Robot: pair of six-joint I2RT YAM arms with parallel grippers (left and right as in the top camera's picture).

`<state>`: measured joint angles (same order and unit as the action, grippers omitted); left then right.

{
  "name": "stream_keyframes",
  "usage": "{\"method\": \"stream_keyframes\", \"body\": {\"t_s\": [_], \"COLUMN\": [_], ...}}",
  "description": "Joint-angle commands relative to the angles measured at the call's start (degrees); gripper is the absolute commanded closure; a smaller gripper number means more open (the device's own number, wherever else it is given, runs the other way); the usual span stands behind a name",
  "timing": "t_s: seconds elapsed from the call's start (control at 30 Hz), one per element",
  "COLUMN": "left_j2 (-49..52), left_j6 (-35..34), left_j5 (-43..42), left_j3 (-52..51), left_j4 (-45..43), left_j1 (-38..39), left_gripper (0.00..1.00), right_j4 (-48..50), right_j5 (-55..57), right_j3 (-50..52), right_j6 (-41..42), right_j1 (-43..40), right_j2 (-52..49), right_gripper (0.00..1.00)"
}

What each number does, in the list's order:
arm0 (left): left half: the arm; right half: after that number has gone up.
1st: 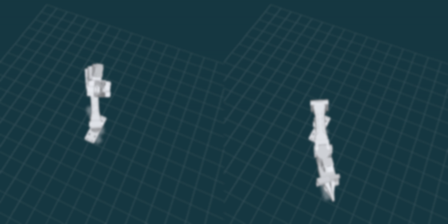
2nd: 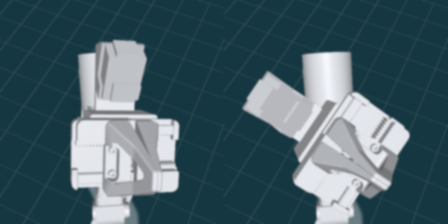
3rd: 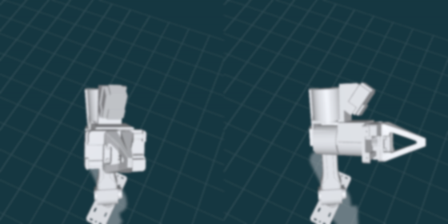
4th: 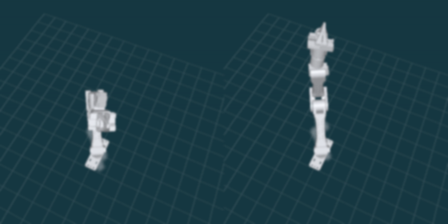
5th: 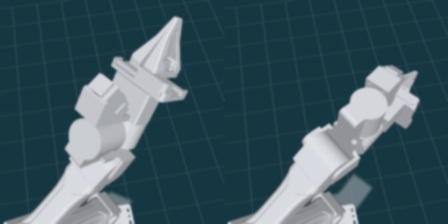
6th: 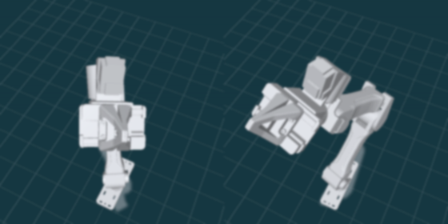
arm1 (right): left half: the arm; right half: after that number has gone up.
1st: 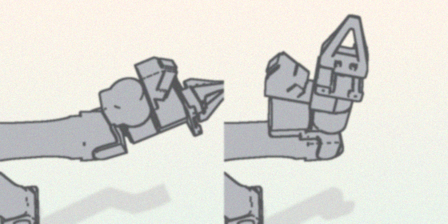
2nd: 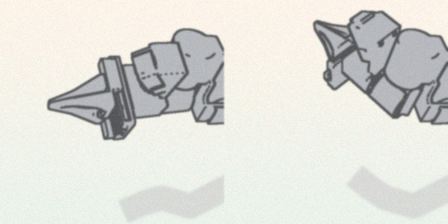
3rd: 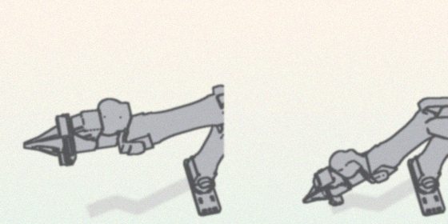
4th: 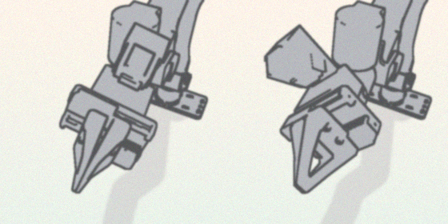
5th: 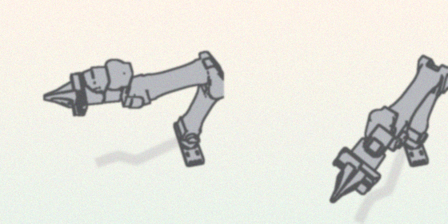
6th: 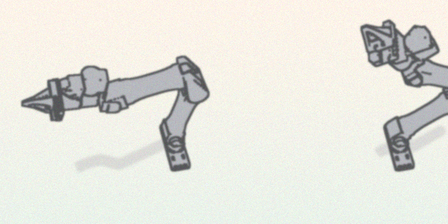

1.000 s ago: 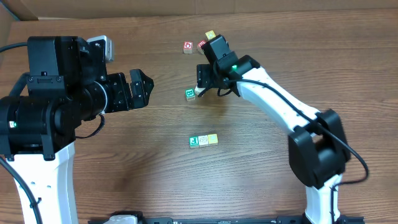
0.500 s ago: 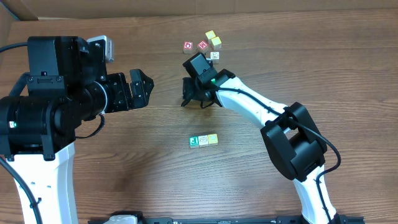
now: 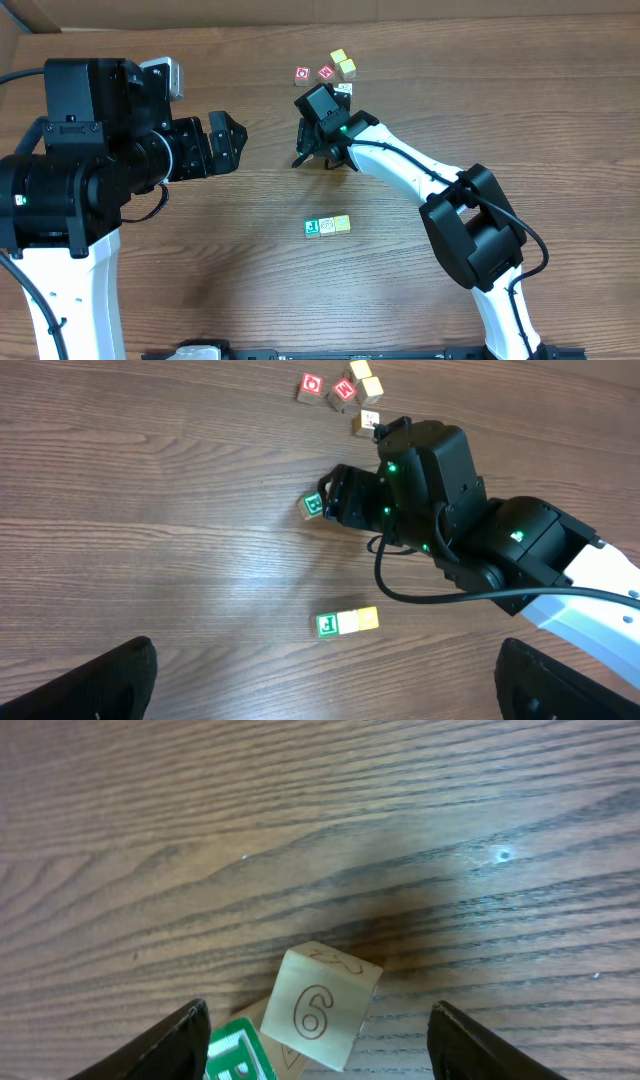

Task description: Flip 5 blocks

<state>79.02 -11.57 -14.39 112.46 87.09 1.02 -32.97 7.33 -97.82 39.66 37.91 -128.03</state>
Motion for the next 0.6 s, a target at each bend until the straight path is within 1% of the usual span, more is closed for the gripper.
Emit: {"method": "stream_keyframes", "body": {"t_s": [0.0,0.07,0.23,0.43,0.57], "left_j2": [-0.28,-0.28,-0.28,-0.28,-0.28], "left_j6": [0.68,0.68,0.68,0.68,0.68], "left_j5": [-0.24,-0.24,-0.24,-0.24,-0.24], "left_j3": [1.05,1.05,1.05,1.05,1.05], "left_j4": [-0.13,-0.11,-0.13,-0.11,-0.11], "left_j1": [-0.35,-0.35,-0.35,-0.35,-0.35], "left_gripper": [0.00,0.00,0.00,0.00,0.00], "right_j4": [0.48,1.18,1.57,1.20,0.94], "right_j5": [2.49,2.82,2.93,2.97,3.21], "right_j3": [-0.61,-0.59,-0.59,-0.59,-0.59], "right_j6": [6.58,7.06,7.08,7.06,6.75], "right_j1": [-0.04,0.04,0.50,0.55,0.55], "right_j2": [-0.42,-0.72,-1.99,-2.10,-2.10], "right_gripper": [0.36,0.37,0.38,0.47,0.55]}}
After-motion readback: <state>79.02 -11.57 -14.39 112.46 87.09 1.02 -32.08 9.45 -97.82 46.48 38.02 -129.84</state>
